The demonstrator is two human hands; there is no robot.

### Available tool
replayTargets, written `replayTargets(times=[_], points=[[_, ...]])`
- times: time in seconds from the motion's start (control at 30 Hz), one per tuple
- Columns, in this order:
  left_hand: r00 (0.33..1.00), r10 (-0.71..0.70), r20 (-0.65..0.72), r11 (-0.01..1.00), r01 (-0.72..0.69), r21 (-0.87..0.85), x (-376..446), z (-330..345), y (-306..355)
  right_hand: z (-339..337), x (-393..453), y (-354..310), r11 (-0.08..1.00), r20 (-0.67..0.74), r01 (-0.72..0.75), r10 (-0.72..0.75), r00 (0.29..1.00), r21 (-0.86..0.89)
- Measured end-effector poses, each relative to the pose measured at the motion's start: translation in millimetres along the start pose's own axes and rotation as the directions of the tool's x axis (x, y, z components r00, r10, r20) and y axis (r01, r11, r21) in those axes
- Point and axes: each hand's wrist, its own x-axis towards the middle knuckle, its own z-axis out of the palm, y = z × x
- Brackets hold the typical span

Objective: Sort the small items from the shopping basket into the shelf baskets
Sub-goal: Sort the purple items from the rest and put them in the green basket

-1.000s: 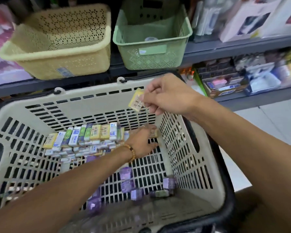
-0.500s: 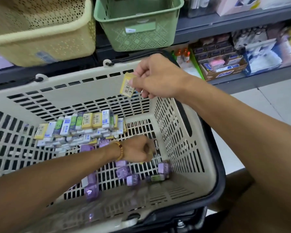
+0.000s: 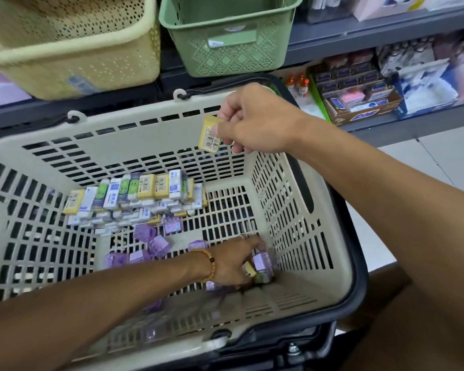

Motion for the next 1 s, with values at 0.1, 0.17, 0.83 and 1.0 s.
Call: replayTargets(times=[0.1, 0.17, 0.83, 1.0], points=[[0.998, -0.005, -0.062, 0.997, 0.000, -0.074, -4, 4, 0, 1, 1, 1, 1.000, 0.001, 0.009, -0.009, 1.000, -0.001], [0.996, -0.029, -0.081, 0.988, 0.017, -0.152, -10, 8, -2, 2, 1, 0, 1.000, 0.000, 0.016, -0.016, 1.000, -0.005], [0.971, -0.177, 0.158, 0.984, 0.178, 0.011, -7, -5, 5, 7, 1, -2, 0.999, 0.024, 0.018, -0.017, 1.000, -0.041], [0.978, -0.172, 0.114, 0.985, 0.173, 0.003, -19, -3, -6, 10, 0, -3, 0.999, 0.037, 0.020, -0.018, 0.999, -0.039]])
